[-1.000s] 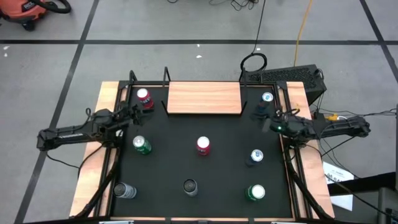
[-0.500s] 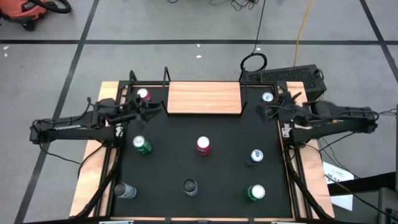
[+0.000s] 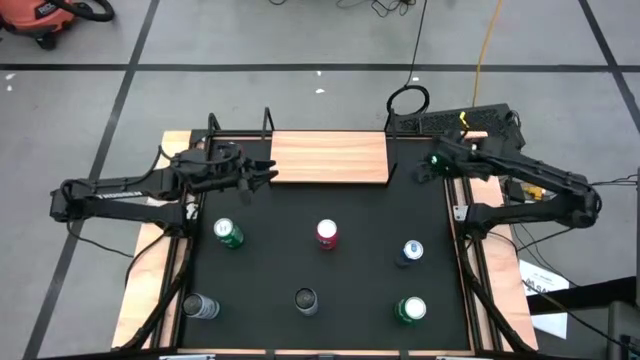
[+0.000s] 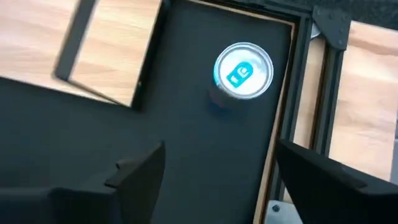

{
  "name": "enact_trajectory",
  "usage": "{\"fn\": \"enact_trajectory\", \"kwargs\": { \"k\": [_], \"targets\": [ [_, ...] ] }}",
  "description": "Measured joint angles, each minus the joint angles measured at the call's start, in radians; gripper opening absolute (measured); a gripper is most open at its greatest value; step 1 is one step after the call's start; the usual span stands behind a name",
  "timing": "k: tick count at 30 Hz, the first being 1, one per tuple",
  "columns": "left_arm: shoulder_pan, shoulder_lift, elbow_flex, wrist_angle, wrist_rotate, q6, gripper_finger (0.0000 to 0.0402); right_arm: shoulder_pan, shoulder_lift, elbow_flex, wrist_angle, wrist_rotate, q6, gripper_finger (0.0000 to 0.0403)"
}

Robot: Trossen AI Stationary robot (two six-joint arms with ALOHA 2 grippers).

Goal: Place canned beverage on shelf
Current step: Put the top blue soda can on the shelf

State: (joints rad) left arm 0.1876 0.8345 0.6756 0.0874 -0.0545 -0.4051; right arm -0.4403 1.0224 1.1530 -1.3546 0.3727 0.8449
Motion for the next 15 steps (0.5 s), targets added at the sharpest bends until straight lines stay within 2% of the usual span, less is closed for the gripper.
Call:
{"fn": "enact_trajectory", "kwargs": {
  "k": [4, 8, 15],
  "targets": [
    [0.000, 0.030, 0.021, -0.005, -0.001, -0.009, 0.0174, -0.130, 0.056, 0.000, 0.061, -0.044, -0.104, 0.0323],
    [0.000, 0.029, 0.044, -0.097, -0.036, -0.052, 0.0174, -0.250, 0.117, 0.000, 0.103, -0.101, -0.202, 0.0329],
    [0.000, 0.029, 0.076, -0.266, -0.072, -0.051, 0.0174, -0.369, 0.231, 0.000, 0.143, -0.117, -0.301, 0.0329]
  ]
}}
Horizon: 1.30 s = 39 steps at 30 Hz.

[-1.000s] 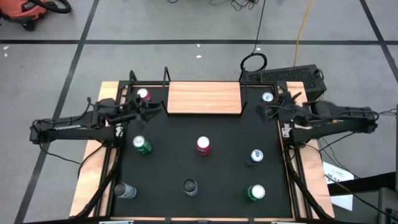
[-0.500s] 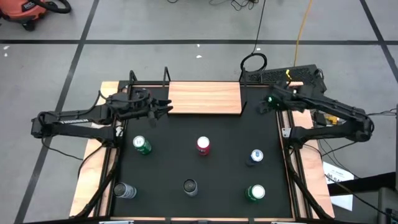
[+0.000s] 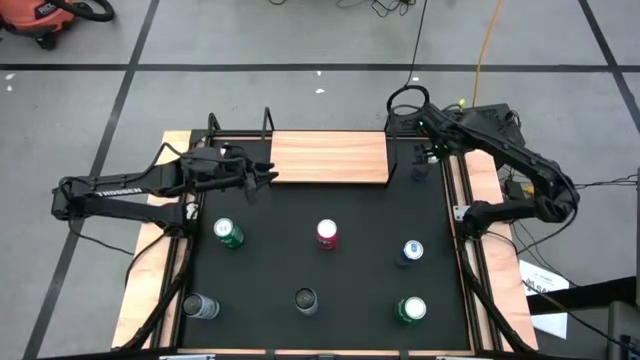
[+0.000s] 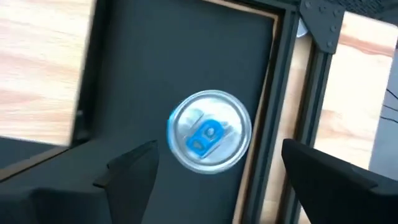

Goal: Place canned beverage on shelf
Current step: Put the top blue soda can on the shelf

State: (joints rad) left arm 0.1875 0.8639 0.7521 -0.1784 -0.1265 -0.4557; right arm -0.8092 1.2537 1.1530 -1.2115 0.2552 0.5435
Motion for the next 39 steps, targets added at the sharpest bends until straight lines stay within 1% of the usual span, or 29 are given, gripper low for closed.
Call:
{"fn": "enact_trajectory", "kwargs": {
  "k": [4, 8, 11, 15, 23, 27, 30, 34, 39],
  "targets": [
    [0.000, -0.001, 0.000, -0.018, -0.005, -0.002, 0.0173, -0.031, 0.054, 0.000, 0.017, -0.047, -0.029, 0.0329],
    [0.000, 0.000, 0.000, -0.028, -0.005, -0.002, 0.0173, -0.051, 0.089, 0.000, 0.045, -0.062, -0.042, 0.0326],
    [0.000, 0.000, 0.000, -0.027, -0.006, -0.001, 0.0173, -0.071, 0.110, 0.000, 0.043, -0.078, -0.047, 0.0313],
    [0.000, 0.000, 0.000, -0.026, -0.012, 0.027, 0.0173, -0.086, 0.136, 0.000, 0.010, -0.079, -0.051, 0.0286],
    [0.000, 0.000, 0.000, -0.026, -0.053, 0.053, 0.0173, -0.089, 0.140, 0.000, 0.027, -0.080, -0.059, 0.0233],
    [0.000, 0.000, 0.000, -0.026, -0.055, 0.053, 0.0173, -0.088, 0.136, 0.000, 0.024, -0.100, -0.067, 0.0230],
    [0.000, 0.000, 0.000, -0.026, -0.055, 0.053, 0.0173, -0.088, 0.113, 0.003, 0.004, -0.107, -0.073, 0.0236],
    [0.000, 0.000, -0.001, -0.026, -0.055, 0.054, 0.0173, -0.088, 0.069, 0.063, -0.052, -0.104, -0.077, 0.0233],
    [0.001, 0.000, -0.001, -0.025, -0.059, 0.094, 0.0173, -0.088, 0.052, 0.225, -0.162, -0.101, -0.092, 0.0236]
  ]
}}
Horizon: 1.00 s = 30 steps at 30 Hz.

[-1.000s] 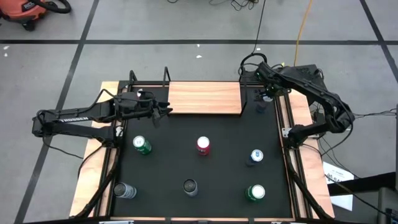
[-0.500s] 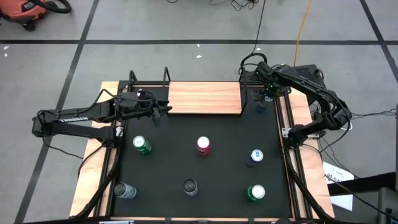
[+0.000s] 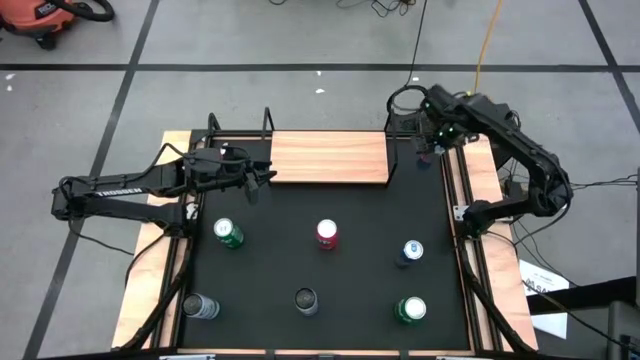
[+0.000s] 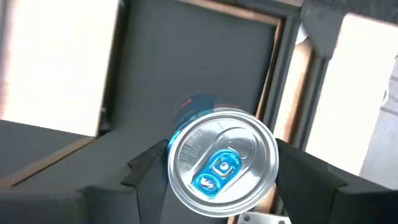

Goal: Place canned beverage on shelf
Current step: Put the top blue soda can on the shelf

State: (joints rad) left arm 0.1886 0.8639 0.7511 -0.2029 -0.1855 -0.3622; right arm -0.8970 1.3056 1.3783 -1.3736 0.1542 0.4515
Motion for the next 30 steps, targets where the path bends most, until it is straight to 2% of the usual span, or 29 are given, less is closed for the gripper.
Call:
{"fn": "enact_trajectory", "kwargs": {
  "k": [8, 13, 20, 30],
  "targets": [
    [0.000, 0.000, 0.000, 0.001, -0.003, 0.011, 0.0173, 0.002, 0.000, 0.306, -0.025, 0.029, -0.013, 0.0234],
    [0.000, 0.000, 0.000, 0.001, -0.003, 0.010, 0.0173, 0.018, -0.001, 0.423, 0.026, 0.029, -0.053, 0.0236],
    [0.000, 0.000, 0.000, 0.000, -0.003, 0.010, 0.0173, 0.088, 0.025, 0.449, 0.150, -0.020, -0.046, 0.0235],
    [0.000, 0.000, 0.000, -0.024, -0.003, 0.004, 0.0173, 0.191, 0.214, 0.449, 0.253, -0.027, -0.093, 0.0236]
  ]
}}
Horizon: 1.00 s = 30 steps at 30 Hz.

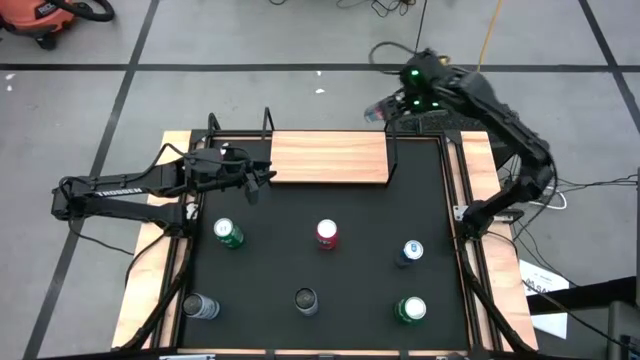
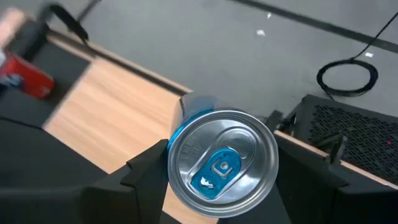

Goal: Place canned beverage on shelf
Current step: Put the top blue soda can on the shelf

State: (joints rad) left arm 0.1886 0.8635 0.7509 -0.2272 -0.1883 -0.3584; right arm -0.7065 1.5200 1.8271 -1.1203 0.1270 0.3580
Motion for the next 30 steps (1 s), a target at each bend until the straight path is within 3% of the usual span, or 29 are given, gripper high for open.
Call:
{"fn": "enact_trajectory", "kwargs": {
  "k": [12, 30],
  "targets": [
    [0.000, 0.000, -0.001, -0.082, 0.000, -0.002, 0.0173, 0.013, 0.192, -0.001, -0.035, 0.059, -0.112, 0.0237],
    [0.000, 0.000, -0.001, -0.129, -0.012, -0.002, 0.0173, 0.015, 0.311, -0.001, -0.008, 0.056, -0.159, 0.0237]
  ]
}}
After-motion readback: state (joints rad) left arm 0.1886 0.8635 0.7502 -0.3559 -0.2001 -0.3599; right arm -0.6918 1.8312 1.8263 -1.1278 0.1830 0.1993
